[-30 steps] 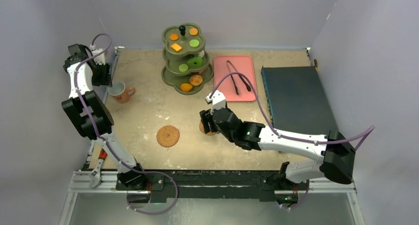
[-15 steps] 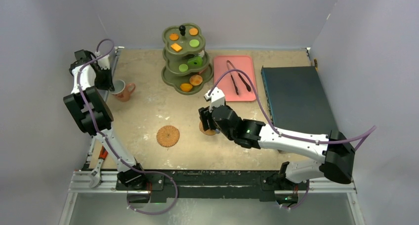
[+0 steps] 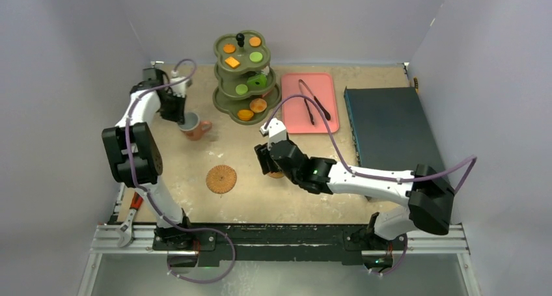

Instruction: Serve the afternoon tea

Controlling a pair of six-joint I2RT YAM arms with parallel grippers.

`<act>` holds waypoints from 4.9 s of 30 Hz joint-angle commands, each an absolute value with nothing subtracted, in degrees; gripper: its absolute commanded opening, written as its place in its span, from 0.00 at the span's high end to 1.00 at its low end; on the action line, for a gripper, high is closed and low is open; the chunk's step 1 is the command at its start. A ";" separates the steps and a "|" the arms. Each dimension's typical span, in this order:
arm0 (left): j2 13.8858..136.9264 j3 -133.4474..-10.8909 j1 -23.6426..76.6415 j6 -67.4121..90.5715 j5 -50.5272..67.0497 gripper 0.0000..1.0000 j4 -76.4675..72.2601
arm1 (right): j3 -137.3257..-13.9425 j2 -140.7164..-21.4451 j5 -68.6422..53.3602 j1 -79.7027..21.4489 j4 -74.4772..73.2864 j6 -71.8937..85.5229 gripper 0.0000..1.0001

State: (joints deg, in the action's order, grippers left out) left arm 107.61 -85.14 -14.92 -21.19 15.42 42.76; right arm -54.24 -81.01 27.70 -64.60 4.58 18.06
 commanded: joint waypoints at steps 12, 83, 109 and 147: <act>104.64 -78.57 1.66 -22.24 16.34 0.97 45.48 | -67.45 -100.89 13.86 -64.04 19.02 5.27 0.33; 96.94 -99.28 -25.98 -22.68 32.50 0.24 58.00 | -96.15 -126.60 -20.59 -48.95 15.90 -26.55 0.33; 96.59 -98.66 -27.35 -23.93 33.55 0.26 58.26 | -98.47 -126.68 -4.68 -55.28 11.15 -19.32 0.53; 96.34 -97.76 -28.49 -24.70 35.32 0.28 58.71 | -92.41 -116.62 -1.41 -57.55 13.71 -11.47 1.00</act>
State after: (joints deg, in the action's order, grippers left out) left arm 96.86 -98.37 -27.90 -23.59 33.12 58.41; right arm -94.54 -126.54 -1.93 -56.73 8.84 -14.70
